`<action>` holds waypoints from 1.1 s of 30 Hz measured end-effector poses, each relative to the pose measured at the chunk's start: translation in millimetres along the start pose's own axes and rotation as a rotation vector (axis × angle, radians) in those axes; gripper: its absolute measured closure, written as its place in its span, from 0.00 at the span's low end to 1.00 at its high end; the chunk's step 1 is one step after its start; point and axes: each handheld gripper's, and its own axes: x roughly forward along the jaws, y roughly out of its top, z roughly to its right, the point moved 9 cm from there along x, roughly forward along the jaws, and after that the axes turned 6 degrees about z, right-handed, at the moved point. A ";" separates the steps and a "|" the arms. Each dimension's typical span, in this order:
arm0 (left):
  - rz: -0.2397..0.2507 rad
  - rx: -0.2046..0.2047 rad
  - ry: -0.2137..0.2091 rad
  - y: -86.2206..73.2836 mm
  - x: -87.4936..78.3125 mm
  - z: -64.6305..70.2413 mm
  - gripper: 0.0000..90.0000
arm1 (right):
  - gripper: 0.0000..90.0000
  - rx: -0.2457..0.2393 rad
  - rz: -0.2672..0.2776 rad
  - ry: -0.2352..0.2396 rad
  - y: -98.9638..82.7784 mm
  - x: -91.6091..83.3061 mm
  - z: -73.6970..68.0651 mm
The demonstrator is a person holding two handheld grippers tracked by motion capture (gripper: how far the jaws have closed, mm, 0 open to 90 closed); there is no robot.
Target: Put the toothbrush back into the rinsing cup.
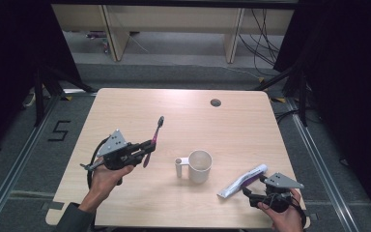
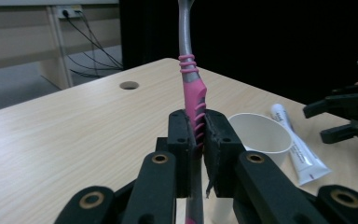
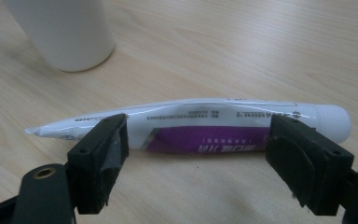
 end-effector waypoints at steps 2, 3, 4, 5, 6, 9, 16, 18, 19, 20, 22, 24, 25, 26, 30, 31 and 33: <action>0.004 0.007 0.007 1.2 1.0 0.5 0.90 | 0.25 -0.009 0.003 -0.007 0.4 0.1 0.8; 0.008 -0.002 0.002 3.0 3.9 2.5 0.90 | 0.25 -0.007 0.004 -0.005 0.6 0.1 0.5; 0.008 -0.002 0.002 3.0 3.9 2.5 0.90 | 0.25 -0.007 0.004 -0.005 0.6 0.1 0.5; 0.015 0.002 0.003 4.6 5.4 3.2 0.90 | 0.25 -0.010 0.005 -0.005 0.8 0.3 0.7; 0.016 -0.001 -0.003 5.4 6.9 4.3 0.90 | 0.25 -0.011 0.000 -0.006 0.7 0.0 0.8; 0.034 0.001 -0.009 8.8 11.0 7.1 0.90 | 0.25 -0.012 0.000 -0.005 0.5 0.0 0.8; 0.060 -0.004 -0.020 14.5 19.5 14.2 0.90 | 0.25 -0.011 0.005 -0.006 1.0 0.2 0.7; 0.058 -0.002 -0.021 15.2 21.5 16.1 0.90 | 0.25 -0.011 0.000 -0.005 0.8 0.0 0.6; 0.059 0.001 -0.025 15.8 23.4 17.7 0.90 | 0.25 -0.011 0.001 -0.004 0.8 0.0 0.6; 0.063 0.000 -0.030 16.2 24.7 18.7 0.90 | 0.25 -0.011 0.006 -0.007 1.2 0.3 0.8; 0.063 0.000 -0.031 16.7 26.6 20.6 0.90 | 0.25 -0.011 0.006 -0.007 1.2 0.3 0.8; 0.066 0.009 -0.032 17.7 29.1 22.6 0.90 | 0.25 -0.012 0.006 -0.007 1.2 0.2 0.9; 0.067 0.006 -0.038 18.2 30.5 24.1 0.90 | 0.25 -0.012 0.006 -0.006 1.2 0.2 1.0; 0.071 0.005 -0.037 18.9 31.3 25.0 0.90 | 0.25 -0.012 0.006 -0.006 1.2 0.2 1.0; 0.074 0.011 -0.041 21.3 35.4 28.5 0.90 | 0.25 -0.013 0.005 -0.006 1.1 0.2 0.9; 0.076 0.004 -0.045 21.7 36.6 29.5 0.90 | 0.25 -0.013 0.005 -0.006 1.2 0.2 0.9; 0.081 0.005 -0.047 22.1 38.7 31.0 0.90 | 0.25 -0.013 0.006 -0.005 1.3 0.2 0.8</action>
